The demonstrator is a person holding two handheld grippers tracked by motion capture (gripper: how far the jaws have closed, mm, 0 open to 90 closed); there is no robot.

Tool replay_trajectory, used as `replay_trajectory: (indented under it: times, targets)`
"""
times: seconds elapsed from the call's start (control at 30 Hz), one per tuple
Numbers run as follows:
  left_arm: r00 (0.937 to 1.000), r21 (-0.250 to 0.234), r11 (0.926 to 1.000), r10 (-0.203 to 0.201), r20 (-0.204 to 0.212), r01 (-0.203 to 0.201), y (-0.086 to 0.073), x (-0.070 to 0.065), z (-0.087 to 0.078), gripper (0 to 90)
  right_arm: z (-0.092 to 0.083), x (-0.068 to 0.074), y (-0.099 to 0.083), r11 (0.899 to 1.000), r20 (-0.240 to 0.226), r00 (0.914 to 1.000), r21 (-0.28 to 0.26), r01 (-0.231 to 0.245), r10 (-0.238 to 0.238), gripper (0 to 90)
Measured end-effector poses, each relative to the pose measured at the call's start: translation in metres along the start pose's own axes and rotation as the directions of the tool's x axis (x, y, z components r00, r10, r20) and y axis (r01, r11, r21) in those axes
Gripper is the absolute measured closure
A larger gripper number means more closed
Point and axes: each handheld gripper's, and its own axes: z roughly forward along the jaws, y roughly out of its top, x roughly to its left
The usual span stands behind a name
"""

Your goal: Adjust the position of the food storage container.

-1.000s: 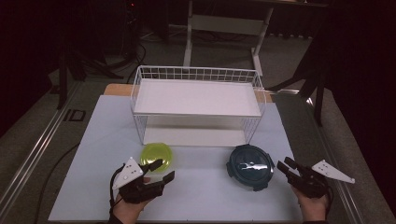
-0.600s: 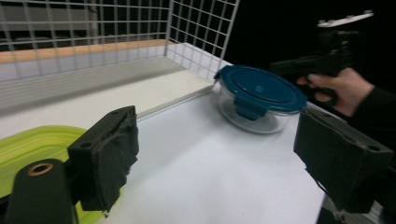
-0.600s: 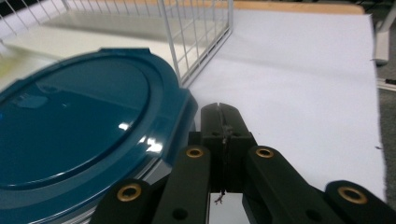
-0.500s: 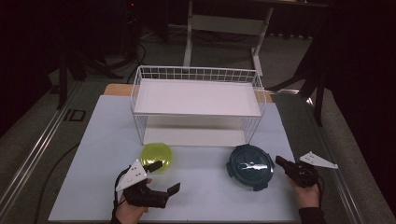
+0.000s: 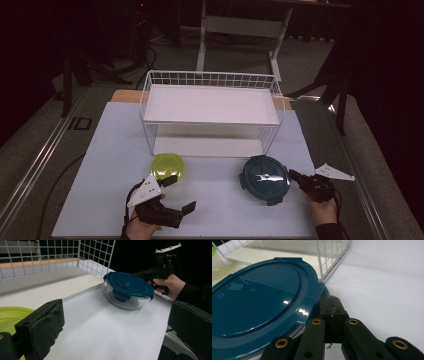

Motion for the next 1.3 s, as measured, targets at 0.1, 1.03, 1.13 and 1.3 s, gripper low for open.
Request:
replay_trajectory:
  times: [0.1,1.03,1.13,1.3]
  targets:
    - [1.0,0.001,1.0,0.002,0.003,-0.002,0.0,-0.001,0.0,0.7,0.002,0.004,0.001,1.0,-0.014,0.9999,0.008,0.004,-0.004,90.0]
    - [0.9994,0.035,0.9989,0.031,0.015,-0.032,0.0,-0.006,0.012,0.7,0.021,0.043,0.008,0.997,-0.108,0.9934,0.057,0.045,-0.039,90.0]
    - [0.9994,0.037,0.9989,0.027,0.02,-0.028,0.001,-0.007,0.014,0.7,0.023,0.044,0.009,0.997,-0.111,0.993,0.059,0.047,-0.04,90.0]
    - [0.9993,0.043,0.9986,0.028,0.022,-0.029,0.001,-0.007,0.017,0.7,0.023,0.046,0.009,0.996,-0.099,0.994,0.065,0.054,-0.047,90.0]
